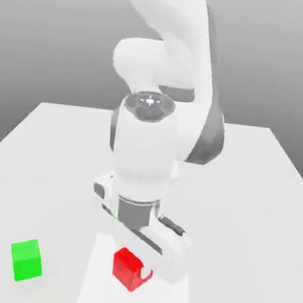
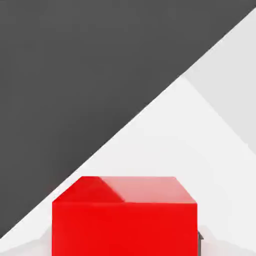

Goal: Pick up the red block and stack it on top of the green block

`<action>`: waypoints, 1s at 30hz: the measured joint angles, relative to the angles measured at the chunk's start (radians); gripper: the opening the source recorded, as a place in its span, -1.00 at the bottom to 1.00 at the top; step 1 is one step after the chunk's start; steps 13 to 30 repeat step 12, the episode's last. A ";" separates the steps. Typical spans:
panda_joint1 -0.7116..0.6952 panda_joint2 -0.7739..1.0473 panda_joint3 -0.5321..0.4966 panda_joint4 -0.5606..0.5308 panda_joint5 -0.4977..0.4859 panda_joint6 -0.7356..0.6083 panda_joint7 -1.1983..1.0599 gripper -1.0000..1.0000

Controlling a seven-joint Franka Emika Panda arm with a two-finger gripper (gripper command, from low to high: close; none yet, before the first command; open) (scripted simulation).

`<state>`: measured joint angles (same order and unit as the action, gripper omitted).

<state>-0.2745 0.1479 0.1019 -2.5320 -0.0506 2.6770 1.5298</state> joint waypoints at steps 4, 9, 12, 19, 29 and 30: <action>-0.131 -0.048 -0.103 0.004 0.042 -0.049 -0.044 -1.00; -0.179 0.083 -0.131 0.017 0.068 0.070 -0.067 -1.00; -0.181 0.104 -0.130 0.018 0.070 0.089 -0.069 1.00; -0.181 0.104 -0.130 0.018 0.070 0.089 -0.069 1.00; -0.181 0.104 -0.130 0.018 0.070 0.089 -0.069 1.00; -0.181 0.104 -0.130 0.018 0.070 0.089 -0.069 1.00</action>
